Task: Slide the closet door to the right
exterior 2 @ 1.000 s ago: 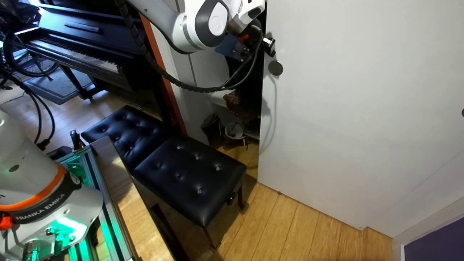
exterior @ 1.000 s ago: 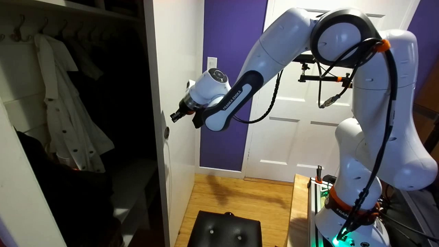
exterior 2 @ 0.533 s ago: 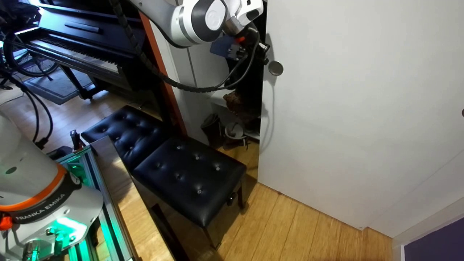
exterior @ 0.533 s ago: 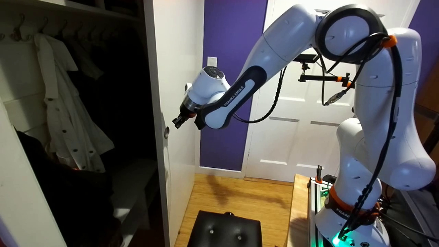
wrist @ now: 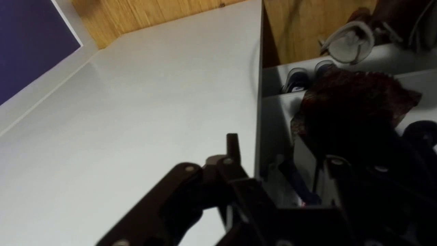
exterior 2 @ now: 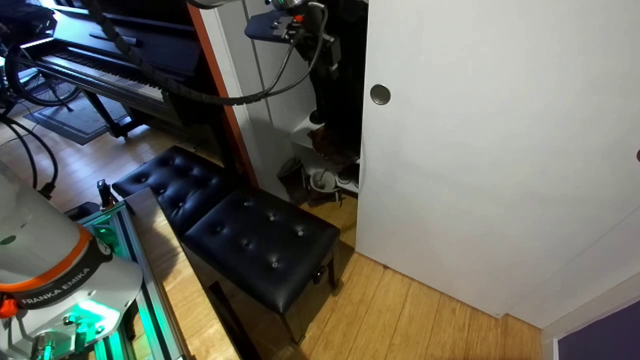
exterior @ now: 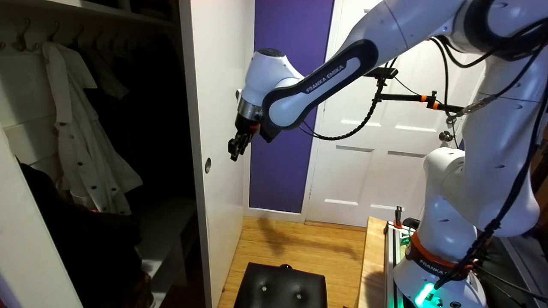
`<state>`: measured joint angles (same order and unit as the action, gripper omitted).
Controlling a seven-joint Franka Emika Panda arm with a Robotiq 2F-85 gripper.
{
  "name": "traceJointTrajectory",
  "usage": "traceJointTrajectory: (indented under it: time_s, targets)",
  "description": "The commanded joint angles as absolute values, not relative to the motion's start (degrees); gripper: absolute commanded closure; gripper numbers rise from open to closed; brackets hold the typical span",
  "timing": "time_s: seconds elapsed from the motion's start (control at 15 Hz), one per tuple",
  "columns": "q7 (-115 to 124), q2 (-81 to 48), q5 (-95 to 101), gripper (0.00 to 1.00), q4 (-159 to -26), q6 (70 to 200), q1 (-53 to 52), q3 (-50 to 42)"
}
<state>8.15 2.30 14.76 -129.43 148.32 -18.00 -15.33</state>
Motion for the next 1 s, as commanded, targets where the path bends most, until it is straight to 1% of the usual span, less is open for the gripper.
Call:
traceJointTrajectory:
  time_s: [0.0,0.2,0.47,0.6,0.67,0.93]
  targets:
    - [3.0,11.0,9.8,0.22,-134.2,139.2,-12.2,-5.8]
    - [0.8,15.0,5.7,0.01,-134.6,132.9,-10.3,-2.1]
    - [-2.9,18.4,4.6,0.00,-133.5,127.3,-8.3,-0.4]
    - [-10.0,19.2,0.3,0.00,-131.7,123.2,-9.0,-1.7]
    - [-4.6,17.4,3.4,0.00,-132.0,126.5,-7.5,0.4]
    - [-8.8,18.8,1.1,0.00,-131.4,124.4,-7.7,-0.2]
